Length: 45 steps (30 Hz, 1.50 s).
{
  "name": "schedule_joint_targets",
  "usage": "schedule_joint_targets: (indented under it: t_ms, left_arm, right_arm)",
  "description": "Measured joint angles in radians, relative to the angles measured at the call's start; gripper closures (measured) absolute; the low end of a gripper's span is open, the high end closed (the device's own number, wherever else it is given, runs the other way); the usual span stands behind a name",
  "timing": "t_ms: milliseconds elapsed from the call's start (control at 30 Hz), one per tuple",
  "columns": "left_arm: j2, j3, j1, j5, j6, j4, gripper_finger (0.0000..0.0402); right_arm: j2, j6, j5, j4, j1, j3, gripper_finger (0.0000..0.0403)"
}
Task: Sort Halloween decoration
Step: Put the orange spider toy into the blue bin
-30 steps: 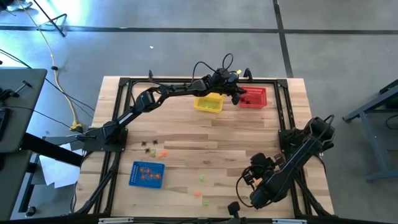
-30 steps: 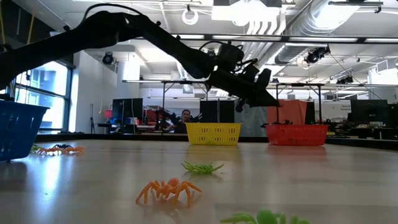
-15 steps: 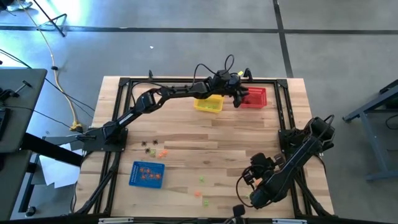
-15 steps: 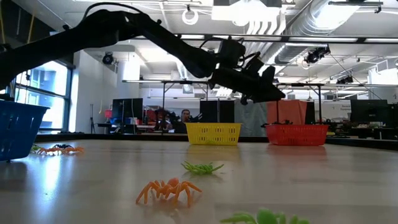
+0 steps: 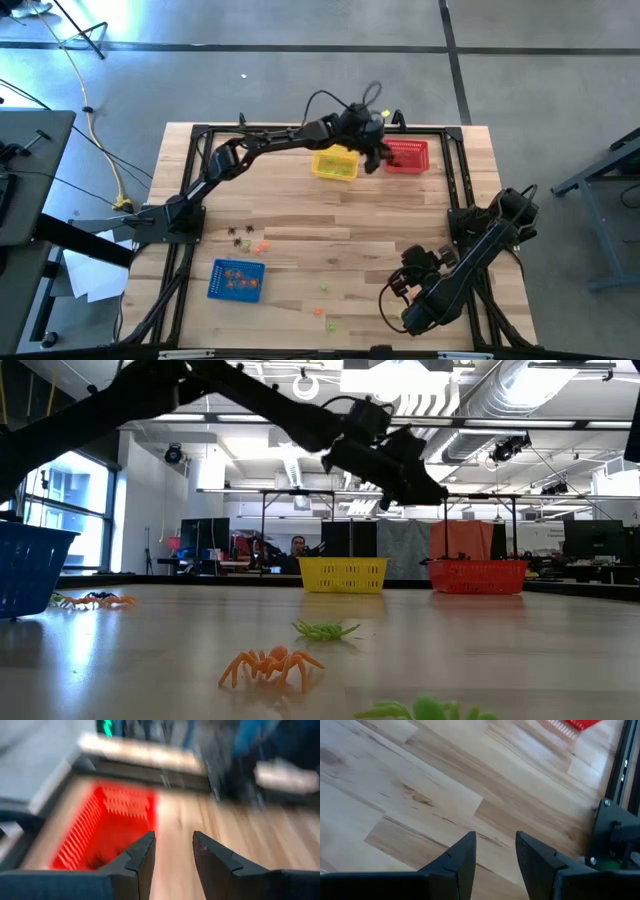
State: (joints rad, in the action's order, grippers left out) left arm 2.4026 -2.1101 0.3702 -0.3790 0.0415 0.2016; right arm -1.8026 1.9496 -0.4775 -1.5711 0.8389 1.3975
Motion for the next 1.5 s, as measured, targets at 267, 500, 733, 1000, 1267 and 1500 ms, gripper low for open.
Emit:
schedule_joint_targets:
  t_ms: [267,500,733,1000,1267,1500]
  left_arm:
    - [-0.123,0.001,-0.116,0.091,0.234,0.614,0.0295]
    - [-0.224,0.002,-0.248,0.160,0.238,0.878,0.0296]
    - [-0.328,0.002,-0.379,0.392,0.095,1.068,0.0296]
    - [-0.517,0.274,-0.538,0.569,-0.193,1.054,0.0296]
    - [-0.768,0.688,-0.702,0.633,-0.493,0.725,0.0296]
    - [-0.872,0.886,-0.806,0.736,-0.566,0.455,0.0296]
  right_arm:
    - [0.000,-0.149,-0.087,0.000,-0.046,0.000,0.0269]
    - [0.012,-0.295,-0.160,0.155,-0.112,-0.093,0.0269]
    - [0.098,-0.492,-0.189,0.498,-0.164,-0.284,0.0269]
    - [0.217,-0.677,-0.265,0.677,-0.205,-0.393,0.0269]
    - [0.235,-0.801,-0.012,0.797,-0.238,-0.432,0.0269]
    - [0.239,-0.638,0.309,0.789,-0.184,-0.431,0.0269]
